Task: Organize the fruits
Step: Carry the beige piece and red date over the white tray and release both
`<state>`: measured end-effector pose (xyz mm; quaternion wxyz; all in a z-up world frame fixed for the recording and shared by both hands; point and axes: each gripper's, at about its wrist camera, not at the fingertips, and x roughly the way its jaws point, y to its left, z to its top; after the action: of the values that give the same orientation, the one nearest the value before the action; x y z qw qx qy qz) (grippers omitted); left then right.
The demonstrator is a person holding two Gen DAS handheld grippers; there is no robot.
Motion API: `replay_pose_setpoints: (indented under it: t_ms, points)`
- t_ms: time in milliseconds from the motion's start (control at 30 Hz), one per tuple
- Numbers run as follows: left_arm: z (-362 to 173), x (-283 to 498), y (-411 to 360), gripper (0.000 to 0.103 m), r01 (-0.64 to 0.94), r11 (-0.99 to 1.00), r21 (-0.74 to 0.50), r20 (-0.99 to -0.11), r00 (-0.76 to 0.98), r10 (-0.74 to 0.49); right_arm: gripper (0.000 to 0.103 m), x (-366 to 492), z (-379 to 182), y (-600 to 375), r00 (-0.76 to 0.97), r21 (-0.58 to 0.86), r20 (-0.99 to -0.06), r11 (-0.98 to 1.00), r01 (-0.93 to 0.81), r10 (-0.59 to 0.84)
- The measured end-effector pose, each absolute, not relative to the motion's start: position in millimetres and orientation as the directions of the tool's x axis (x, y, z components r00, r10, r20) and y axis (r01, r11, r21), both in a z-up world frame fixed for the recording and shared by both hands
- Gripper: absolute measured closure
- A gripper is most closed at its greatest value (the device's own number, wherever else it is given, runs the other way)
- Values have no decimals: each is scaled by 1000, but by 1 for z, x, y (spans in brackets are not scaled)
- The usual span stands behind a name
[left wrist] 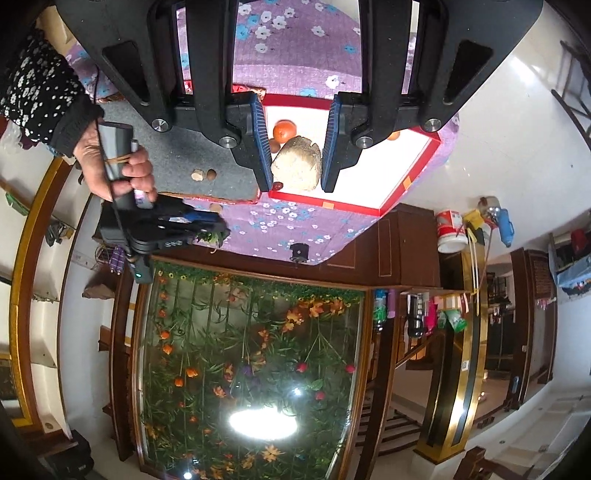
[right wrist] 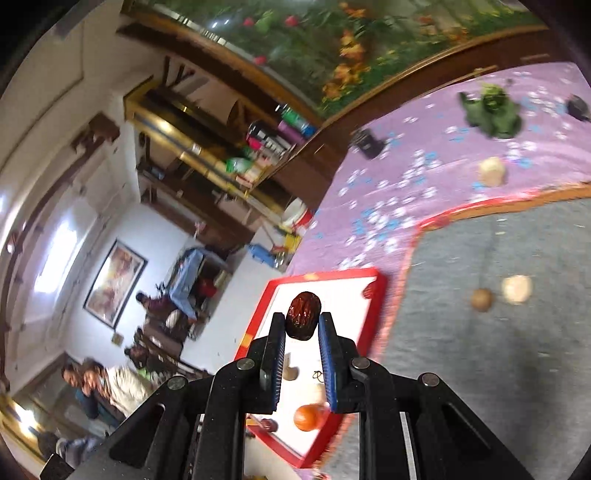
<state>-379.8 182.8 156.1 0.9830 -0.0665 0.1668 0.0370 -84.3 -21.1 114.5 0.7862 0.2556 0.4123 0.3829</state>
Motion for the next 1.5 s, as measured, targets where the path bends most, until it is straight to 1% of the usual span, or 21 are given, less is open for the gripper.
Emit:
replay_pose_setpoints:
  t_ms: [267,333,567,767,1067,1233,1333,1400,1500]
  points:
    - [152,-383,199,77,-148,980,-130,-343,934,95,86,-91,89,50,253,685,-533,588,-431,807]
    - [152,-383,200,77,-150,979,-135,-347,933,95,86,-93,81,66,229,665,-566,602,-442,792]
    - [150,-381,198,77,-146,981,-130,-355,930,91,86,-102,50,113,190,547,-686,670,-502,703]
    - [152,-380,198,77,-145,980,-135,-358,930,88,86,-110,33,136,205,421,-767,719,-553,608]
    - [152,-382,197,77,-139,981,-137,-355,931,82,86,-118,32,155,266,279,-810,742,-609,523]
    - [152,-383,196,77,-136,981,-139,-356,931,78,85,-124,35,159,281,228,-827,748,-624,487]
    - [155,-387,193,77,-133,982,-134,-354,932,78,76,-123,36,159,247,253,-834,740,-624,493]
    - [156,-390,193,77,-134,982,-134,-351,933,79,75,-121,38,153,227,300,-824,740,-602,519]
    - [156,-391,192,77,-136,982,-132,-352,933,82,74,-121,49,142,233,365,-783,730,-578,576]
